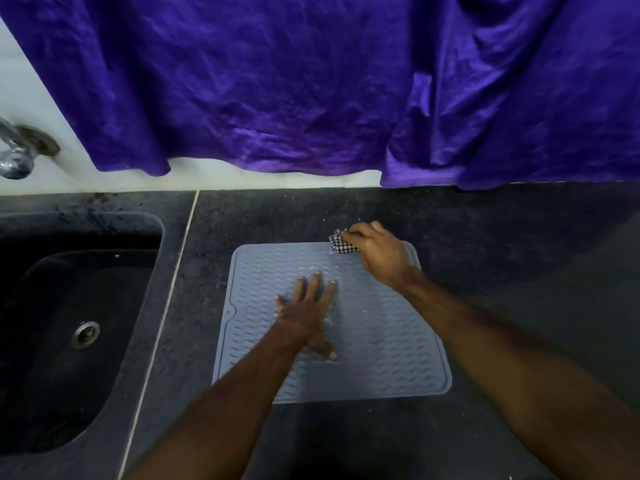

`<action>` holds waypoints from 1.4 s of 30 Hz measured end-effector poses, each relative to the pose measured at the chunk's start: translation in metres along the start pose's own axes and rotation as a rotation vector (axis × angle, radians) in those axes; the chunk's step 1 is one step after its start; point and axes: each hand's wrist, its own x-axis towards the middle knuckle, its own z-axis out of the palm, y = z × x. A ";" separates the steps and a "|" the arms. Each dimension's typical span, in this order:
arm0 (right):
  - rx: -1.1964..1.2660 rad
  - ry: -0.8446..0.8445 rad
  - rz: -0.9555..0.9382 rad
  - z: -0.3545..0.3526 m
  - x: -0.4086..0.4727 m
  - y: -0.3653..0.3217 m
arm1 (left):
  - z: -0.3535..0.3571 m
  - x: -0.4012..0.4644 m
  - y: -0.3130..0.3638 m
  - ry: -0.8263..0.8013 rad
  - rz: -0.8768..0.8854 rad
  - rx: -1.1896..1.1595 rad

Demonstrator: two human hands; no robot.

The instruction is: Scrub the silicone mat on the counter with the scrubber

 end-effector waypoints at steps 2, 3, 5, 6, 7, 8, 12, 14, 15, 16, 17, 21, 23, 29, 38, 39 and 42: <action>-0.046 -0.069 -0.058 0.010 0.011 -0.003 | -0.003 0.001 0.002 -0.021 -0.010 0.000; -0.070 -0.105 -0.087 0.013 0.015 -0.005 | -0.004 0.001 0.004 -0.029 -0.016 0.001; -0.111 -0.172 -0.155 0.018 0.017 -0.007 | -0.005 0.002 0.006 -0.042 -0.030 0.012; -0.142 -0.190 -0.185 0.020 0.017 -0.007 | -0.005 0.003 0.006 -0.047 -0.036 0.015; -0.176 -0.187 -0.216 0.021 0.017 -0.006 | -0.005 0.004 0.006 -0.052 -0.041 0.016; -0.207 -0.176 -0.254 0.022 0.015 -0.002 | -0.005 0.006 0.006 -0.059 -0.044 0.015; -0.259 -0.169 -0.385 0.019 0.004 0.032 | -0.004 0.008 0.005 -0.091 -0.060 0.011; -0.270 -0.187 -0.398 0.013 -0.001 0.051 | -0.004 0.008 0.005 -0.089 -0.056 0.011; -0.269 -0.209 -0.391 0.008 -0.002 0.053 | -0.004 0.008 0.005 -0.088 -0.055 0.012; -0.250 -0.230 -0.371 0.005 0.000 0.053 | -0.005 0.008 0.006 -0.089 -0.056 0.011; -0.218 -0.232 -0.339 0.004 0.003 0.049 | -0.005 0.008 0.006 -0.093 -0.059 0.008; -0.140 -0.170 -0.284 0.010 0.020 0.010 | -0.007 0.009 0.007 -0.104 -0.060 0.016; -0.167 -0.203 -0.339 0.018 0.023 -0.003 | -0.007 0.008 0.007 -0.107 -0.060 0.018; -0.207 -0.221 -0.406 0.009 0.004 0.039 | -0.006 0.007 0.005 -0.100 -0.055 0.021; -0.132 -0.210 -0.300 0.011 0.029 -0.009 | -0.006 0.006 0.006 -0.100 -0.058 0.015; -0.148 -0.216 -0.325 0.013 0.026 -0.009 | -0.006 0.006 0.006 -0.103 -0.060 0.018; -0.194 -0.189 -0.368 0.015 0.012 0.018 | -0.006 0.006 0.007 -0.106 -0.062 0.017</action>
